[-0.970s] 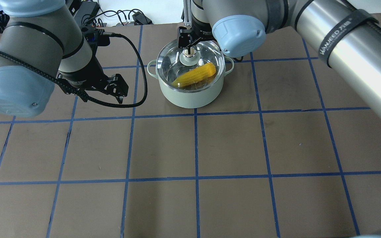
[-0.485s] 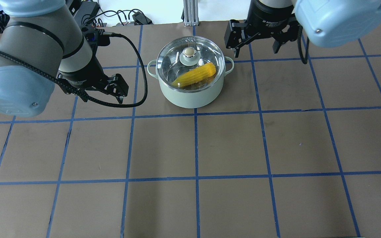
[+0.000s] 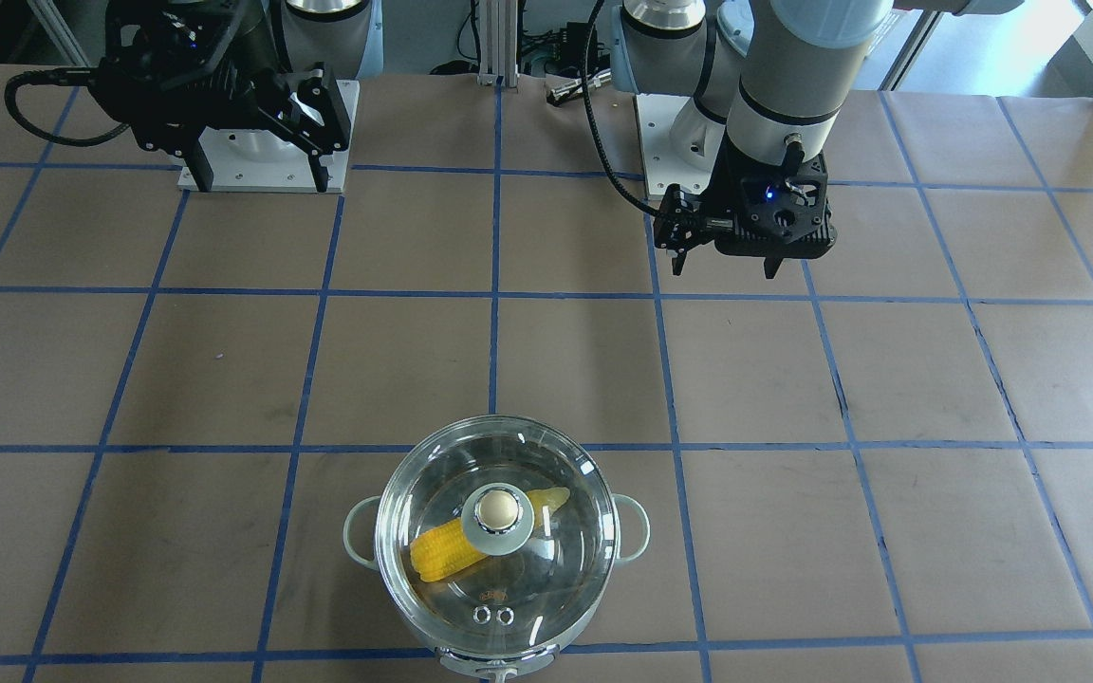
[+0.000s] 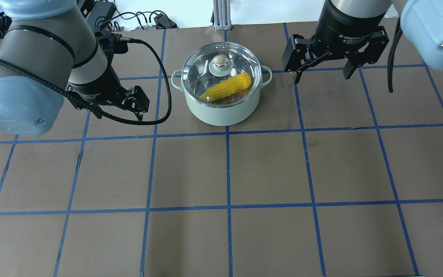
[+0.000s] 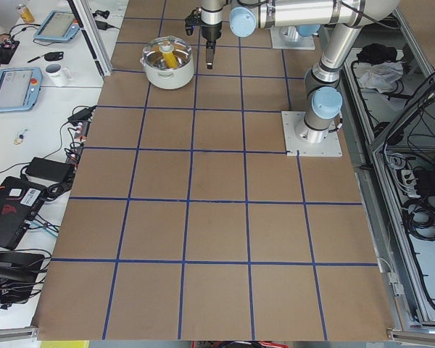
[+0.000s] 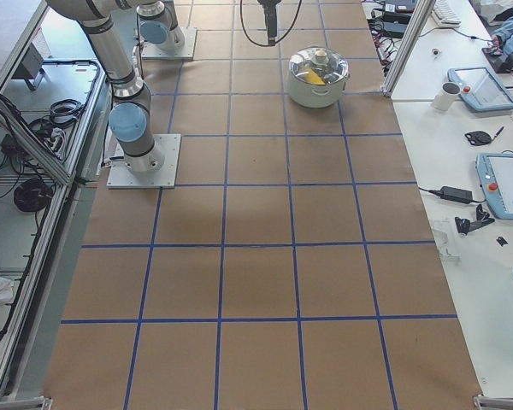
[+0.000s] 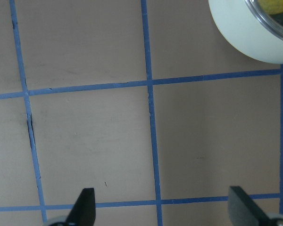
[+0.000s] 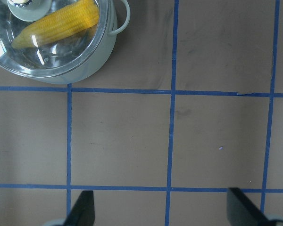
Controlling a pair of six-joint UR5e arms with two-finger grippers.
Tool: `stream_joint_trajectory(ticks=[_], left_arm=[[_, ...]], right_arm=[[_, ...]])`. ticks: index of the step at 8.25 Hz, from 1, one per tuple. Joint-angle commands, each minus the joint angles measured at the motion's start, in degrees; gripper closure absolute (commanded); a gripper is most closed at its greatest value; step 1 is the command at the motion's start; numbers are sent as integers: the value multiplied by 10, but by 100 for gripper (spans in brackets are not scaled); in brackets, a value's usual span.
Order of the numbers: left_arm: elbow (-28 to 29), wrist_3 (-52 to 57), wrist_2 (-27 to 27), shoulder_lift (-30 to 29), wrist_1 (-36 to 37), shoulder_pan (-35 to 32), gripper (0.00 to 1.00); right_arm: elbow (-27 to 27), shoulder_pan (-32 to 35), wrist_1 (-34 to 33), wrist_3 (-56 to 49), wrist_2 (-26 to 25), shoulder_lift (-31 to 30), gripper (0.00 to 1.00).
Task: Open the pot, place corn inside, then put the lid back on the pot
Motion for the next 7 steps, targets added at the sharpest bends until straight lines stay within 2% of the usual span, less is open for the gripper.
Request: stream_joint_trajectory(ticks=[1,2,3,7], left_arm=[[0,0,0,0,0,-1,0],[0,0,0,0,0,0,0],[0,0,0,0,0,0,0],[0,1,0,0,0,0,0]], right_arm=[[16,-1,-5,-33,3,-8,0],[17,-2,-16,-33,10,-5,0],[17,-9,-64,-39,51,2,0],[17,-27,-74,-57,49,6,0]])
